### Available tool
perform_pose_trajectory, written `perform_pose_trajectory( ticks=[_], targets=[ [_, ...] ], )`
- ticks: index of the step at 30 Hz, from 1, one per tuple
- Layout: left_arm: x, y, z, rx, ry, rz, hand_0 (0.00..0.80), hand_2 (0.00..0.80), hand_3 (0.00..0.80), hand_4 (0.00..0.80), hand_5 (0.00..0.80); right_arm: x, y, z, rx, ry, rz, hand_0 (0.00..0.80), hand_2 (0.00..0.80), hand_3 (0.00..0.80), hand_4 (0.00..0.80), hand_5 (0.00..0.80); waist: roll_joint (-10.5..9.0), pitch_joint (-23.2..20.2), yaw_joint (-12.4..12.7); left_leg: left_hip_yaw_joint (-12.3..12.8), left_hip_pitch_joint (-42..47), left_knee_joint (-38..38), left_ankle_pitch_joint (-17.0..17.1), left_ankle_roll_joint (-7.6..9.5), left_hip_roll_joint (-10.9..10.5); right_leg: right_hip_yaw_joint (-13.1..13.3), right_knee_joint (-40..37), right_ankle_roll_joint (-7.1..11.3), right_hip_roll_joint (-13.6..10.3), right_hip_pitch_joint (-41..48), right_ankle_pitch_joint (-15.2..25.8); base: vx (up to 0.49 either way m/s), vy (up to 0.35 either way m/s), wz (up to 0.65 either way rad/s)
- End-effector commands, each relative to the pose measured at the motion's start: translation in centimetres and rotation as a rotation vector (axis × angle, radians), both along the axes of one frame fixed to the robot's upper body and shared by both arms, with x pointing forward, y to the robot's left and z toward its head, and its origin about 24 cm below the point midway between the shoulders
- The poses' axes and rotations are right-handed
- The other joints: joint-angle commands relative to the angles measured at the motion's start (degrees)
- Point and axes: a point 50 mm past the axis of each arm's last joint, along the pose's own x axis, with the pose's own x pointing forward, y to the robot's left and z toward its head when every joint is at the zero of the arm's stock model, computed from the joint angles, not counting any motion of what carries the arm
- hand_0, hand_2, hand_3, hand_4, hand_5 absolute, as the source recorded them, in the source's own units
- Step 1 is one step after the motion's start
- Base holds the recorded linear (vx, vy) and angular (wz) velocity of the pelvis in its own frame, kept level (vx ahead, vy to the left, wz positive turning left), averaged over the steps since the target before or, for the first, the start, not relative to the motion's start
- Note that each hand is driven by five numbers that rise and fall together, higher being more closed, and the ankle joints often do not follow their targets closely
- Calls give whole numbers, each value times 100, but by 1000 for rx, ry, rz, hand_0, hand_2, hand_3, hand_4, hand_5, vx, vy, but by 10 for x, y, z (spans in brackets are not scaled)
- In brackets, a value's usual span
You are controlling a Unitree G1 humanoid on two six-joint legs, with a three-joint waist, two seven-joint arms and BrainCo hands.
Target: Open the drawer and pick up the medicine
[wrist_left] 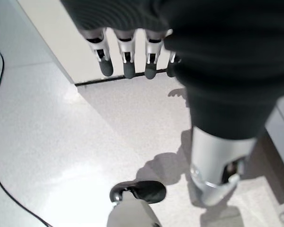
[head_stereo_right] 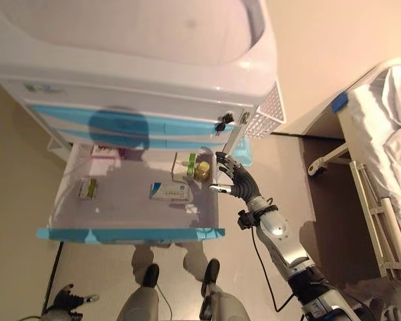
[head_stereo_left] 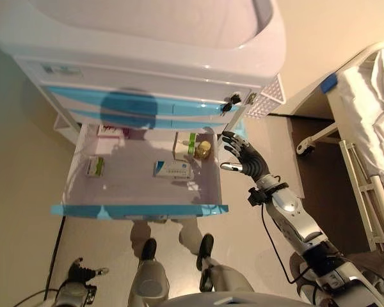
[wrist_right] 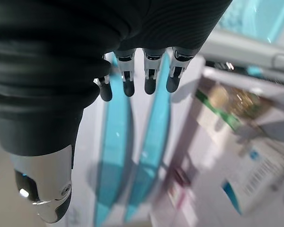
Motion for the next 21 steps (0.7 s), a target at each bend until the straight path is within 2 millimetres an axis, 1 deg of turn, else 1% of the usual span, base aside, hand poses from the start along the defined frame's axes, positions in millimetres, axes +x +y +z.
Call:
perform_pose_trajectory(
  ticks=[1,2,3,5,8,10,12,13,15,17,21],
  targets=[
    [5,11,9,73,-4,-20,0,0,0,0,0,-2,18,42,43,-207,78,0,0,0,0,0,-152,66,102,-254,-544,132,264,369,-415,-97,814,414,-146,48,-621,-97,-32,8],
    [5,11,9,73,-5,-20,0,0,0,0,0,-2,18,42,43,-207,78,0,0,0,0,0,-152,65,98,-255,-551,137,263,369,-415,-98,815,413,-146,44,-621,-70,-40,17],
    [9,11,10,85,-9,-37,0,0,0,0,0,1,25,46,9,-231,95,0,0,0,0,0,-163,155,141,-305,-653,184,283,359,-411,-123,860,407,-147,-49,-617,-47,-34,15],
    [11,10,11,88,-9,-46,0,0,0,0,0,3,27,47,-7,-238,99,0,0,0,0,0,-162,175,151,-335,-691,191,298,357,-415,-154,867,406,-144,-73,-621,-34,-27,8],
    [15,7,11,100,-12,-86,0,0,0,0,0,9,40,52,-61,-275,118,0,0,0,0,0,-187,284,240,-425,-784,203,339,343,-414,-239,891,395,-139,-131,-633,-29,-46,16],
    [16,8,12,106,-12,-92,0,0,0,0,0,11,43,54,-73,-285,122,0,0,0,0,0,-202,307,260,-443,-794,191,351,341,-416,-251,903,391,-129,-150,-636,-15,-39,14],
    [18,10,14,124,-5,-109,0,0,0,0,0,15,53,59,-137,-329,128,0,0,0,0,0,-244,366,321,-492,-832,167,383,327,-392,-294,897,386,-114,-191,-631,-18,-50,3],
    [18,10,14,125,-6,-108,0,0,0,0,0,16,53,59,-137,-329,128,0,0,0,0,0,-245,368,319,-493,-832,166,384,327,-392,-295,897,385,-114,-192,-632,-5,-33,7],
    [22,8,15,133,-10,-134,0,0,0,0,0,18,58,61,-185,-362,121,0,0,0,0,0,-239,403,367,-534,-865,150,411,320,-394,-342,895,384,-113,-194,-640,-4,-26,14],
    [25,5,15,141,-8,-165,0,0,0,0,0,26,65,64,-272,-412,85,0,0,0,0,0,-208,441,432,-602,-874,122,434,320,-407,-395,901,384,-122,-202,-644,3,-14,15],
    [27,3,15,155,-4,-196,0,0,0,0,0,35,72,63,-335,-433,51,0,0,0,0,0,-180,459,493,-646,-893,109,447,326,-424,-426,899,385,-130,-226,-640,5,-6,5]
  ],
)
